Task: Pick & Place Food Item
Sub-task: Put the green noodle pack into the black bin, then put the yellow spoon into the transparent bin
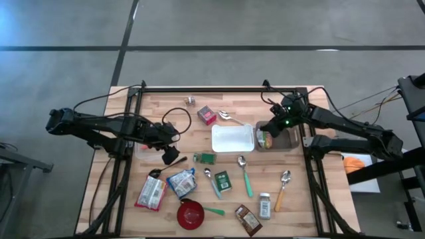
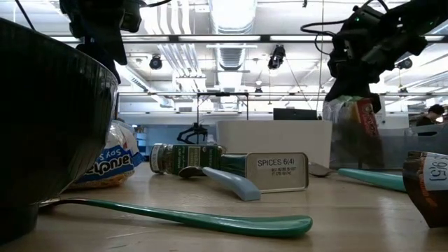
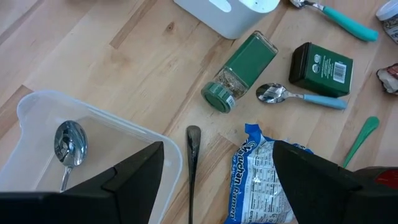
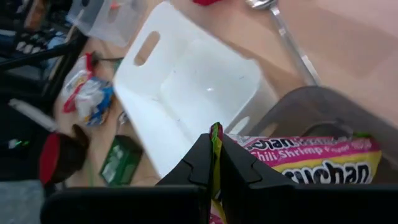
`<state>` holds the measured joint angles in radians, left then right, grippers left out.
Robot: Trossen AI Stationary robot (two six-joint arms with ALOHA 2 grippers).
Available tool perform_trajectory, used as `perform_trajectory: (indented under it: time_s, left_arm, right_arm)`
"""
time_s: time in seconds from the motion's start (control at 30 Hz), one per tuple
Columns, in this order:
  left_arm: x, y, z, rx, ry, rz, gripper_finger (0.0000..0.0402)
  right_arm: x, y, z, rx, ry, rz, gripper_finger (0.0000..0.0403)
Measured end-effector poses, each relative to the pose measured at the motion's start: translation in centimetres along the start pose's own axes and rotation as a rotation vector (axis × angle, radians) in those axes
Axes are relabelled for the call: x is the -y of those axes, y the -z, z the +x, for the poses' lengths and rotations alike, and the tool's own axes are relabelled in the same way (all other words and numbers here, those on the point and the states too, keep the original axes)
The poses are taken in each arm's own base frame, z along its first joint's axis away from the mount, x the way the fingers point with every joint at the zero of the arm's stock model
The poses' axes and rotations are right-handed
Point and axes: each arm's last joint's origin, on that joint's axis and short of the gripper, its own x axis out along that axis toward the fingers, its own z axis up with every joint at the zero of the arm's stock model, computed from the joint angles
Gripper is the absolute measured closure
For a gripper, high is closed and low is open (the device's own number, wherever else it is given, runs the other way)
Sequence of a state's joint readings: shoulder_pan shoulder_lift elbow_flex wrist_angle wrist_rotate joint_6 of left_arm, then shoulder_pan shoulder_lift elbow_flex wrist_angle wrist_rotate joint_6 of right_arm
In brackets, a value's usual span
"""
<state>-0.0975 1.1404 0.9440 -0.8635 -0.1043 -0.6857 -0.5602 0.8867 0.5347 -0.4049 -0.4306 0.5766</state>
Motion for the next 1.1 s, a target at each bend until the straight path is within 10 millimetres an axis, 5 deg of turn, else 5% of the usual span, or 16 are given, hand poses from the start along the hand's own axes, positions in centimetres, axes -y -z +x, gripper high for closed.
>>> perform_trajectory:
  time_s: [0.4, 0.83, 1.1]
  left_arm:
    - [0.01, 0.01, 0.0, -0.002, 0.003, -0.002, 0.0095]
    - [0.02, 0.02, 0.0, -0.007, 0.008, -0.009, 0.0095]
    - [0.02, 0.02, 0.0, -0.008, 0.009, -0.019, 0.0095]
  right_arm:
    - [0.03, -0.27, 0.01, 0.029, 0.054, 0.014, 0.0383]
    - [0.25, -0.36, 0.16, 0.054, 0.104, 0.056, 0.0221]
    - [0.25, -0.36, 0.16, 0.054, 0.105, 0.058, 0.0185]
